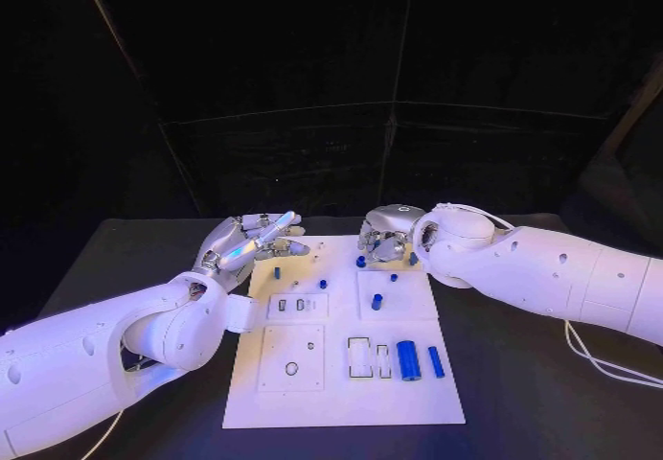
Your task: Assemble the parts on the task board
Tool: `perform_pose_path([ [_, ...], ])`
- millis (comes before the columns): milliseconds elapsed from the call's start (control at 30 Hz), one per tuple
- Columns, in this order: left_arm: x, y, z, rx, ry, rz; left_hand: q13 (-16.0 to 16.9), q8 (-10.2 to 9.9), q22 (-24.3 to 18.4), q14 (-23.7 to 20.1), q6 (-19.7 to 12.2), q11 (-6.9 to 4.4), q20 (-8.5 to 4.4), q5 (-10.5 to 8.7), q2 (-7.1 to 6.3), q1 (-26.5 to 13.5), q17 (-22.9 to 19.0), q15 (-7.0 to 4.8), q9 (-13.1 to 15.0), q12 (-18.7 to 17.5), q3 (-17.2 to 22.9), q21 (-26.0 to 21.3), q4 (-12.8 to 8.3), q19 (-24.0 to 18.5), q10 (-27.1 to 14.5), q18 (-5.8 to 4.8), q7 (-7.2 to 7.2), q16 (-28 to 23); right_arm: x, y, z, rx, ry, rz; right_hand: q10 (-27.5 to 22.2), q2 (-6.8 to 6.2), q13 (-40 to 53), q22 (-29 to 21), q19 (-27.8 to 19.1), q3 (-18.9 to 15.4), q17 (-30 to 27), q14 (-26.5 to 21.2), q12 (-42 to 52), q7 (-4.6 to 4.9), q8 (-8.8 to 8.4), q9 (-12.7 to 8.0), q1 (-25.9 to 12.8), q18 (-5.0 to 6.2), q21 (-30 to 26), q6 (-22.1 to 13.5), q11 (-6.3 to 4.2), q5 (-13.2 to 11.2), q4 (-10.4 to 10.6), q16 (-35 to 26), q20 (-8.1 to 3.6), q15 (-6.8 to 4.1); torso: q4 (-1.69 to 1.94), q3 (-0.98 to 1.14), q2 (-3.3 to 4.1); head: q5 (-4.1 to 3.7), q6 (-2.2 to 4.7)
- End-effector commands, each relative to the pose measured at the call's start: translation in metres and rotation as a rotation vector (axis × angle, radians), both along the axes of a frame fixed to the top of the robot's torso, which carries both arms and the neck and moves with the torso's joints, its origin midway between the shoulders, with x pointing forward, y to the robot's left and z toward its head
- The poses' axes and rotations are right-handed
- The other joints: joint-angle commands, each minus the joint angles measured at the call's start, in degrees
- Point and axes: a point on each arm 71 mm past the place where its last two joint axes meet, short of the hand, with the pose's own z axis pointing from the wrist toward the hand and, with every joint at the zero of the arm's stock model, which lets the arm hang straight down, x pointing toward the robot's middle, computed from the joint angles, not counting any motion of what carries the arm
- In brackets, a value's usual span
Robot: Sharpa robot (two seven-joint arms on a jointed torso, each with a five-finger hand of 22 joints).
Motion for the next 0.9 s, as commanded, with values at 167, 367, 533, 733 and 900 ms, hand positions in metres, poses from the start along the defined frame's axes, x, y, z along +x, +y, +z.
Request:
perform_pose_path([
  [167,-0.0005,-0.0017,0.0016,-0.002,-0.005,-0.021,0.06,0.21,-0.05,0.40,0.27,0.07,-0.10,-0.26,-0.06,-0.58,0.15,0.02,0.05,0.01,-0.48,0.08,0.01,0.34,0.23,0.79,0.04,0.26,0.0013,0.0047,-0.0005,-0.037,0.005,0.008,-0.35,-0.59,0.06,3.69,-0.71,1.29,0.91,0.01,-0.06,-0.01,-0.07,0.04,0.21,-0.52,3.73,-0.27,0.02,-0.26,0.02,-0.42,0.37,0.10,0.05,0.00,0.46,0.15,-0.04],
  [367,-0.0006,-0.0011,0.0019,-0.001,-0.004,-0.023,0.06,0.20,-0.05,0.41,0.26,0.07,-0.11,-0.25,-0.02,-0.55,0.19,0.01,0.04,-0.02,-0.49,0.08,-0.01,0.37,0.21,0.79,0.04,0.27,0.0027,0.0052,-0.0013,-0.042,0.010,0.005,-0.34,-0.64,0.06,7.49,-0.91,2.29,1.70,-0.04,-0.03,0.02,-0.09,0.03,0.18,-0.84,7.24,-0.32,0.04,-0.23,0.15,-0.67,0.56,0.11,0.11,0.00,0.68,0.24,0.09],
  [533,-0.0007,-0.0014,0.0021,-0.002,-0.003,-0.025,0.06,0.19,-0.06,0.44,0.25,0.06,-0.12,-0.24,0.06,-0.46,0.27,0.00,0.03,-0.06,-0.52,0.06,-0.05,0.43,0.18,0.78,0.04,0.28,0.0038,0.0066,-0.0021,-0.047,0.015,0.003,-0.34,-0.69,0.06,11.26,-0.53,3.17,2.30,-0.06,-0.02,0.05,-0.07,0.04,0.12,-1.26,10.58,-0.30,0.08,-0.26,0.31,-0.87,0.70,0.15,0.16,0.07,0.74,0.37,-0.28],
  [733,-0.0010,-0.0013,0.0026,-0.001,-0.002,-0.026,0.07,0.18,-0.07,0.47,0.25,0.06,-0.13,-0.23,0.14,-0.36,0.36,-0.01,0.03,-0.10,-0.54,0.06,-0.12,0.49,0.17,0.78,0.04,0.29,0.0048,0.0086,-0.0033,-0.055,0.026,0.005,-0.08,-0.66,0.07,14.30,-0.29,4.29,2.92,-0.10,0.04,0.02,-0.03,0.05,0.13,-1.56,13.36,-0.17,0.05,-0.32,0.51,-1.10,0.79,0.15,0.16,0.10,1.01,0.33,-0.47],
  [900,-0.0006,-0.0014,0.0025,-0.001,-0.001,-0.027,0.07,0.18,-0.07,0.47,0.25,0.06,-0.13,-0.23,0.14,-0.36,0.36,-0.01,0.03,-0.10,-0.54,0.06,-0.12,0.49,0.17,0.78,0.04,0.29,0.0053,0.0101,-0.0038,-0.057,0.029,0.008,0.10,-0.66,0.09,15.01,-0.35,4.73,3.16,-0.10,0.09,0.06,0.02,0.07,0.06,-1.60,14.09,-0.02,0.02,-0.34,0.64,-1.17,0.81,0.17,0.21,0.13,1.09,0.34,-0.49],
])
